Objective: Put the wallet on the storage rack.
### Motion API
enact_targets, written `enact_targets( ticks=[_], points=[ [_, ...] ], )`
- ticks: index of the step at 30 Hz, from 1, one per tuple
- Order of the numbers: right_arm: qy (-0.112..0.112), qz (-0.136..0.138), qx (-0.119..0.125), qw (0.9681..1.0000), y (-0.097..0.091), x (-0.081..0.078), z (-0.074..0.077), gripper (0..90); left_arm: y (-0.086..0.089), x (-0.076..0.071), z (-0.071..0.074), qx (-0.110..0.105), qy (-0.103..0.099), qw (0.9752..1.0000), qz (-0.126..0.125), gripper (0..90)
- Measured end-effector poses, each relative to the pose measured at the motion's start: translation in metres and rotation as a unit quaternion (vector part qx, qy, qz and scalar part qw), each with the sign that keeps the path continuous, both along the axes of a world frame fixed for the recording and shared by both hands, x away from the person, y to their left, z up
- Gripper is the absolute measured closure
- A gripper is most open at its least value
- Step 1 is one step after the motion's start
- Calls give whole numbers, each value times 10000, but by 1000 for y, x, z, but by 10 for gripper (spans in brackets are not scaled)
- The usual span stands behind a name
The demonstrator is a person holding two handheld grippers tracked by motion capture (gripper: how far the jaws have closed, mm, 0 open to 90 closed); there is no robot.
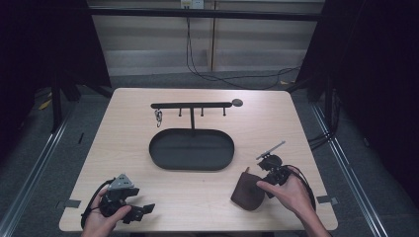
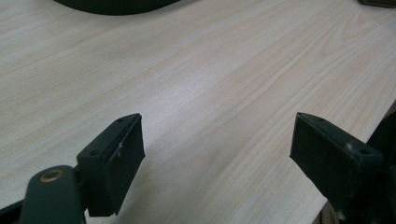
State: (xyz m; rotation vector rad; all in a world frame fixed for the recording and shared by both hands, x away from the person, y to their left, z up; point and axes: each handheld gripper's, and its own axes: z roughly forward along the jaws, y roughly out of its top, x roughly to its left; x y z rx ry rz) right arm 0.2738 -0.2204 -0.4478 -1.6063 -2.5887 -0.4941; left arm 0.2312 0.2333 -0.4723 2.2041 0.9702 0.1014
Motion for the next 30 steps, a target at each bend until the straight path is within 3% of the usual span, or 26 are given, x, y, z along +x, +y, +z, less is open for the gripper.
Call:
enact_targets(
  ticks=[8, 15, 30],
  points=[
    [310, 134, -308, 9990, 16, 10, -9, 138, 1, 0, 0, -39, -17, 10000, 43, 173],
    [395, 132, -325, 9986, 19, 12, -15, 100, 1, 1, 0, -11, 6, 10000, 15, 173],
    [942, 136, 66, 9954, 11, 24, -23, 131, 3, 2, 0, -40, 13, 10000, 18, 173]
  ],
)
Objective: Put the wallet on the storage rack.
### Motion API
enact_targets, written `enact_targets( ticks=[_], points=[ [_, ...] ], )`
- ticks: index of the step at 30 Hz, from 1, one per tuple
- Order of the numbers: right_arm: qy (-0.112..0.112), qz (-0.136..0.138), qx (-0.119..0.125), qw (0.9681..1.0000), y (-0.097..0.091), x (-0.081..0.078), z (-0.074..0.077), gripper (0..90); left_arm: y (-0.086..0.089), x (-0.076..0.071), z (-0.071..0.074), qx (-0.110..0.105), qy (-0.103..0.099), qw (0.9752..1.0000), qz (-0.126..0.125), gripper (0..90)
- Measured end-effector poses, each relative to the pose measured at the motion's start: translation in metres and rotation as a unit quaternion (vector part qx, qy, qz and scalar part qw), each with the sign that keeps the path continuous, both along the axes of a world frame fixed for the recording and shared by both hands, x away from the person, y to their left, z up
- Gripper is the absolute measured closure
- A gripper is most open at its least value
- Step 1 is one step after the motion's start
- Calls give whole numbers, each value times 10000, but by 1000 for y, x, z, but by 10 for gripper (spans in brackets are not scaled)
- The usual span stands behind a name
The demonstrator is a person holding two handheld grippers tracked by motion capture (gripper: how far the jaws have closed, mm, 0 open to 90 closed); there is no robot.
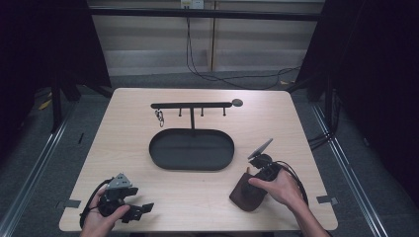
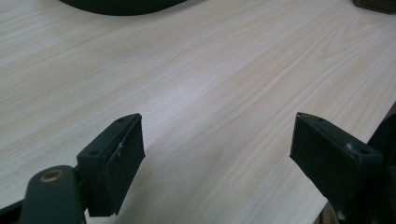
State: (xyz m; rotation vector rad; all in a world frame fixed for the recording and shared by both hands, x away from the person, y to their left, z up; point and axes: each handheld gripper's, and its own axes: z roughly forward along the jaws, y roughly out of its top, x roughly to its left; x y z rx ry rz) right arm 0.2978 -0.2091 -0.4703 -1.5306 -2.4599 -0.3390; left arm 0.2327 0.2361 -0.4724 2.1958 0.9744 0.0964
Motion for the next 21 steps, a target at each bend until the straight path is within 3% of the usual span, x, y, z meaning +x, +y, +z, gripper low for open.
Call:
enact_targets(
  ticks=[5, 7, 12, 17, 21],
  points=[
    [-70, 111, -249, 9996, 6, 0, 6, 173, 0, 0, -1, -43, 4, 10000, 25, 174],
    [-182, 96, -295, 9994, 5, 0, 10, 243, 1, 0, 0, -30, 5, 10000, -28, 173],
    [-271, 131, -395, 9988, 7, 0, 15, 293, 0, 0, 0, -56, 12, 10000, 7, 173],
    [-424, 97, -388, 9983, 5, -1, 21, 375, -1, 0, 0, -100, -17, 9999, 2, 174],
    [-558, -6, -180, 9983, -1, -1, 32, 538, -2, -1, 1, -104, -21, 9999, -56, 174]
  ],
)
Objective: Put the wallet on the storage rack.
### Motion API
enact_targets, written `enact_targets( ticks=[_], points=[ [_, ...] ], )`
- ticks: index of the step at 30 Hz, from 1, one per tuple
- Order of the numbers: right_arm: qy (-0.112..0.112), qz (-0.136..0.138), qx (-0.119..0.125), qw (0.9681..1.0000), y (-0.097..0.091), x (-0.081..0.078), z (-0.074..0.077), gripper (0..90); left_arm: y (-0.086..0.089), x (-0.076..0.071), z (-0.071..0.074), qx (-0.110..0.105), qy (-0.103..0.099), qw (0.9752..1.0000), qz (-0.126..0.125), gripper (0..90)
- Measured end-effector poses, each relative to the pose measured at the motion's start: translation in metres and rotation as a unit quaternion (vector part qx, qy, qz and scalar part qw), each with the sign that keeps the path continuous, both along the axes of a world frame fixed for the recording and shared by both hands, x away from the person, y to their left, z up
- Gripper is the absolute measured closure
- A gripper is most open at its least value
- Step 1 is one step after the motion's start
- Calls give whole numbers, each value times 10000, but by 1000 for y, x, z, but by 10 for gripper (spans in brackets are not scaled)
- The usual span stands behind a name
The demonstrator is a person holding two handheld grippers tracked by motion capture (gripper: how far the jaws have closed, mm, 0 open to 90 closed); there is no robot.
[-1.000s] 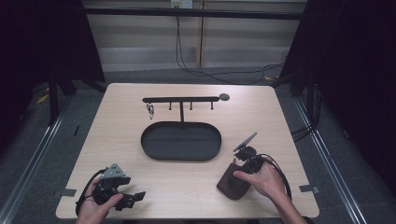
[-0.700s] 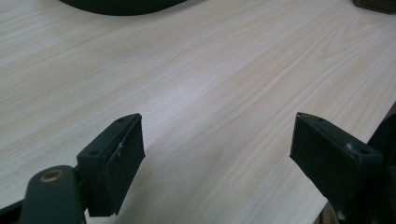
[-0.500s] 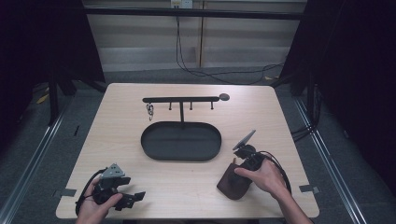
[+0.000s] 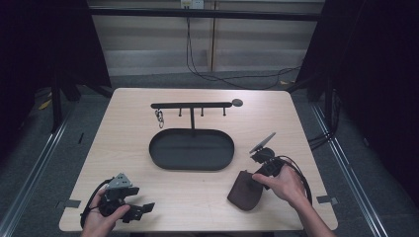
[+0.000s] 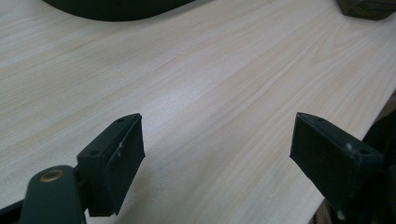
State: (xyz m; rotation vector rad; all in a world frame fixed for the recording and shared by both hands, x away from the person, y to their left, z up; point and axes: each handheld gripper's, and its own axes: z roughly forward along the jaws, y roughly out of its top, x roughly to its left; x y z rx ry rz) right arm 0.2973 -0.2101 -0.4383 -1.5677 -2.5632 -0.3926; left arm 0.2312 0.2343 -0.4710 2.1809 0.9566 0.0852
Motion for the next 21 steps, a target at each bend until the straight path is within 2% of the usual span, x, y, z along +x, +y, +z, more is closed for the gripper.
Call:
enact_targets(
  ticks=[3, 6, 10, 12, 16, 18, 21],
  points=[
    [-39, -17, 138, 9999, -5, 1, 4, 618, -2, -3, 2, 70, -42, 9999, -101, 174],
    [-49, 9, 105, 9999, -4, 1, 5, 624, -3, -4, 2, 94, -48, 9998, -140, 174],
    [-82, 2, 101, 9999, -3, 2, 10, 650, -1, -2, 1, 118, -35, 9999, -84, 174],
    [-86, -5, 21, 10000, -2, 3, 13, 654, -1, -2, 2, 126, -65, 9999, -48, 176],
    [-186, -38, 211, 9996, -6, 6, 22, 730, 1, -1, 2, 173, -56, 9998, -87, 176],
    [-157, -52, 131, 9998, -5, 6, 25, 732, 0, -1, 1, 143, -43, 9999, -49, 176],
    [-147, -18, 148, 9998, -5, 7, 27, 740, -1, -2, 2, 219, -43, 9997, -46, 182]
  ],
)
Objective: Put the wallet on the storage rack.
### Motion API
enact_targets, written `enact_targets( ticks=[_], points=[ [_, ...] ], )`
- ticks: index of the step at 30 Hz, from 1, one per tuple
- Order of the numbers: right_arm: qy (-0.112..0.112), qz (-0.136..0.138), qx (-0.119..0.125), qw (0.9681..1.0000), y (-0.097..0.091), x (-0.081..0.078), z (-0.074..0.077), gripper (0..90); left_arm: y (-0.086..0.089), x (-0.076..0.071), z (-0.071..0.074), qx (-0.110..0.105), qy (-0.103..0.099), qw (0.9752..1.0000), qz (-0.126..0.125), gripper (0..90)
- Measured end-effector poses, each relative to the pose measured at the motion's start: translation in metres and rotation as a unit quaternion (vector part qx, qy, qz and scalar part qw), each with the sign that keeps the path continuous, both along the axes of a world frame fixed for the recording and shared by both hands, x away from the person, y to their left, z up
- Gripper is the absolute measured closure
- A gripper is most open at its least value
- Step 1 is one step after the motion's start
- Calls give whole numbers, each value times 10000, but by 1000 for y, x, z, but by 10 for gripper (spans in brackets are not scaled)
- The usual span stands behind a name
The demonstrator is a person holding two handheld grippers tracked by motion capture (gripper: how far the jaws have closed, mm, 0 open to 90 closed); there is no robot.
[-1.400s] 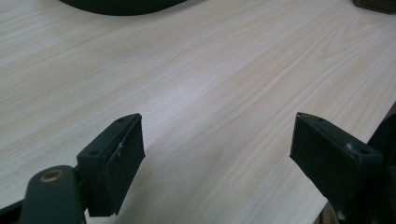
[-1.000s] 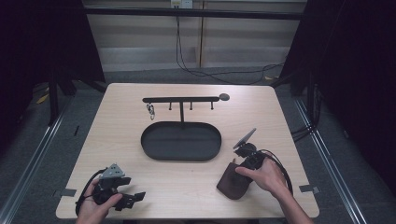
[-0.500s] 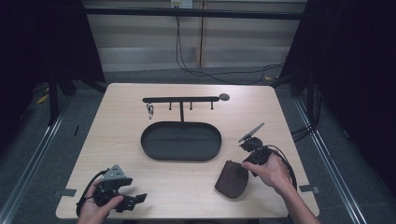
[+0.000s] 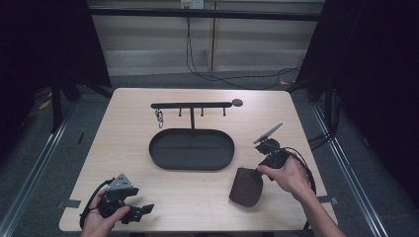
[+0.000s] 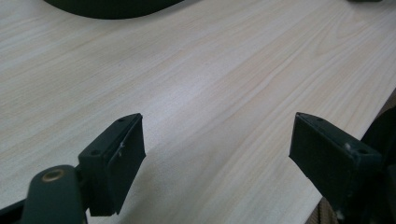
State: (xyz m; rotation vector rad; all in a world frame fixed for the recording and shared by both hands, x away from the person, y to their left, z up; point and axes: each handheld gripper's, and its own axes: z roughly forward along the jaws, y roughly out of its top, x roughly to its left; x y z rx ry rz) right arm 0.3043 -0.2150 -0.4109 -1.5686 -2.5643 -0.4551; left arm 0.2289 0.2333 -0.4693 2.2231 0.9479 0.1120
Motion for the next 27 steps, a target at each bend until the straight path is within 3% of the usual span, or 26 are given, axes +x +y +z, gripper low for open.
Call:
enact_targets(
  ticks=[6, 27],
  points=[
    [-74, 42, 185, 9998, 1, 2, 9, 789, 1, 0, 0, -37, -3, 10000, -1, 182],
    [45, 166, -240, 9996, 15, 12, 31, 814, 1, 0, 0, -43, 39, 10000, -23, 182]
  ],
)
